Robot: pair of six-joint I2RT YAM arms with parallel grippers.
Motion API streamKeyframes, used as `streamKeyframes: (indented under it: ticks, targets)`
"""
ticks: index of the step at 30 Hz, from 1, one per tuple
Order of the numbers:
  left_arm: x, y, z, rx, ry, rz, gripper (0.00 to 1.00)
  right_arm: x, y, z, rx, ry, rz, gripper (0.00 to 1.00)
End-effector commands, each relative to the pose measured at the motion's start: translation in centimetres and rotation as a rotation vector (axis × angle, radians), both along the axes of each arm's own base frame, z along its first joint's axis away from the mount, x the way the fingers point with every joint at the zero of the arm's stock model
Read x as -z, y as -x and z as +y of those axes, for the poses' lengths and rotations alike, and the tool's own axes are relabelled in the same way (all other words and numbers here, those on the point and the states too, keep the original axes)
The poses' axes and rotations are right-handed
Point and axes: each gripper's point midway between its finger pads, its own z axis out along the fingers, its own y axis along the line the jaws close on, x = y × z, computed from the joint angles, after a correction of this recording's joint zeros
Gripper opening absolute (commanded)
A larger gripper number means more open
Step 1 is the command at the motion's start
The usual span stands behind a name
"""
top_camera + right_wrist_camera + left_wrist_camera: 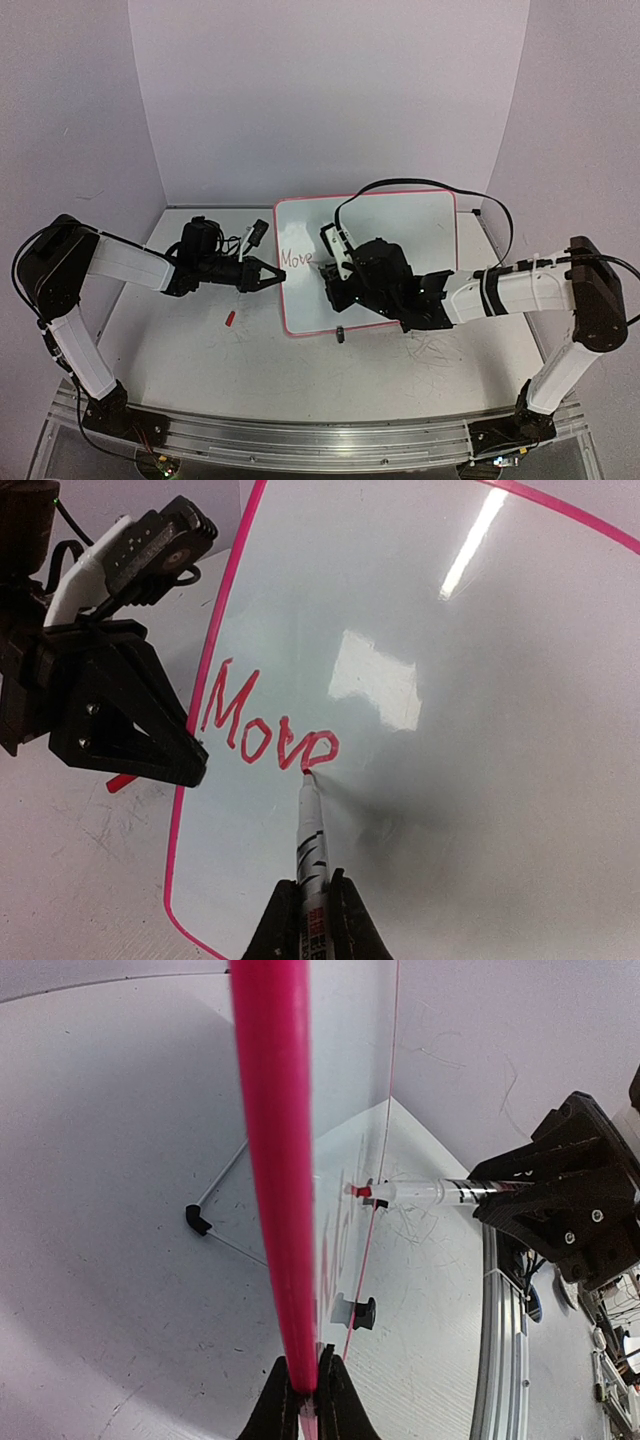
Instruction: Write a sentence on the whiteboard
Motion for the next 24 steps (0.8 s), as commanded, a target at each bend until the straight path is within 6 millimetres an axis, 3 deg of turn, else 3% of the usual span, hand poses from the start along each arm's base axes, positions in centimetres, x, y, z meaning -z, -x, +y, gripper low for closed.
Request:
streamKeyframes:
  ticks: [1, 24]
  targets:
    - [-2.07, -0.45, -0.35, -0.002, 0.009, -0.075, 0.00, 0.18, -0.31, -1.75, 0.060, 0.029, -0.005, 0.00]
    - [-1.92, -0.53, -0.39, -0.001, 0.005, -0.072, 0.00, -0.64, -0.60, -2.54, 0.098, 0.026, -0.027, 0.00]
